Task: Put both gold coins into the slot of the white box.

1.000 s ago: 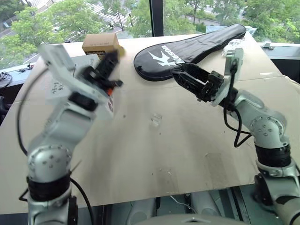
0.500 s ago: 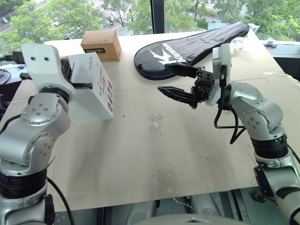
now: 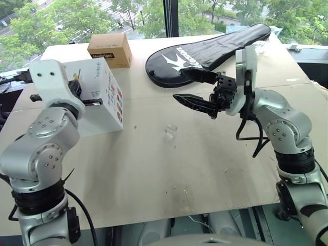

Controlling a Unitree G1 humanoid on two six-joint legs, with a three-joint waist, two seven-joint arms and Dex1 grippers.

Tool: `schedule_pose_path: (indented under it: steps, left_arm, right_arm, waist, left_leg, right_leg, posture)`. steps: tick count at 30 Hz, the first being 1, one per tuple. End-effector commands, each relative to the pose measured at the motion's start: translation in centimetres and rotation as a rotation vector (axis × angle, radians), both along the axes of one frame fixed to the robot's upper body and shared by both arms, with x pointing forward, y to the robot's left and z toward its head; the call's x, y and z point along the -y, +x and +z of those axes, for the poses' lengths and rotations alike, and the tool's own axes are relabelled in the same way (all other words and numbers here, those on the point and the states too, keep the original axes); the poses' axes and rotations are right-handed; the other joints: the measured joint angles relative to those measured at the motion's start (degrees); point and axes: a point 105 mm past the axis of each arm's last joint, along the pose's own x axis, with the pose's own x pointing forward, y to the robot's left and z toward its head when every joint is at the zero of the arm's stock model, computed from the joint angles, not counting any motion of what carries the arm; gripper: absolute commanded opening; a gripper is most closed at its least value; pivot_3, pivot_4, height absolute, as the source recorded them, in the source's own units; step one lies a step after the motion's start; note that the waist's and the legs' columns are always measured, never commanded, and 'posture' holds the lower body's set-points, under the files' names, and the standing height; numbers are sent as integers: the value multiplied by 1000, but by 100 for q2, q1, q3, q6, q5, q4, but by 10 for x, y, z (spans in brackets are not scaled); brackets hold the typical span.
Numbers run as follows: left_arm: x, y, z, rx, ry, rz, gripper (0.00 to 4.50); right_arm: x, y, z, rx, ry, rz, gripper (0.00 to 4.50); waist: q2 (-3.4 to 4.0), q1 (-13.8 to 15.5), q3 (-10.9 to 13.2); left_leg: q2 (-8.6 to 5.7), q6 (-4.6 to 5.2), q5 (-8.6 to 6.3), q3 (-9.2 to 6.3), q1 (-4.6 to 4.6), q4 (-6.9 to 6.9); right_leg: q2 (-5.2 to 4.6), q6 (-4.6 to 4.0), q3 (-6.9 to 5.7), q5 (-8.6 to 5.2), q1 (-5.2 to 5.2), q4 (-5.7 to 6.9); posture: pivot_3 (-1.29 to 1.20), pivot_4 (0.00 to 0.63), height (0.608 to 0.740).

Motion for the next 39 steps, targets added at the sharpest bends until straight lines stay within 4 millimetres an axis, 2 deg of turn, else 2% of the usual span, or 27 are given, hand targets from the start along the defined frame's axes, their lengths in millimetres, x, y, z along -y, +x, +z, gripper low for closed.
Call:
schedule_pose_path:
  steps: [1,10,18,33,36,39]
  left_arm:
    - [-8,-5,13,50,15,54,0]
    - [-10,-7,9,28,12,75,0]
    - [1,-2,7,23,-12,13,0]
    - [2,0,3,4,-28,12,0]
    - [3,0,6,26,-29,6,684]
    - [5,-1,13,61,-20,-4,1960]
  right_arm:
    - [2,-9,14,62,36,14,3903]
    - [0,-10,15,58,41,14,3903]
    - [0,-9,16,61,45,10,3903]
    - [1,-8,13,60,46,-7,3903]
    - [1,-8,13,59,45,-6,3952]
    - [1,-8,12,56,43,-4,3952]
  waist:
    - [0,-3,0]
    - [0,-6,0]
    - [-1,8,-2]
    - [-3,6,-4]
    - [-3,6,-4]
    - [-3,2,-4]
  left_leg:
    - [0,0,0,0,0,2]
    - [-2,0,0,3,1,30]
    - [-7,0,0,3,3,52]
    - [-8,0,0,3,4,55]
    - [-9,0,0,3,4,55]
    - [-9,0,0,3,4,55]
  right_leg:
    - [0,0,0,0,0,1]
    - [0,0,2,0,0,32]
    - [-4,0,4,0,1,65]
    - [-5,0,3,0,0,69]
    - [-5,0,3,0,0,70]
    - [-6,0,3,0,0,70]
  posture:
    - [0,150,740]
    - [0,150,740]
    - [0,150,740]
    - [0,150,740]
    - [0,150,740]
    - [0,150,740]
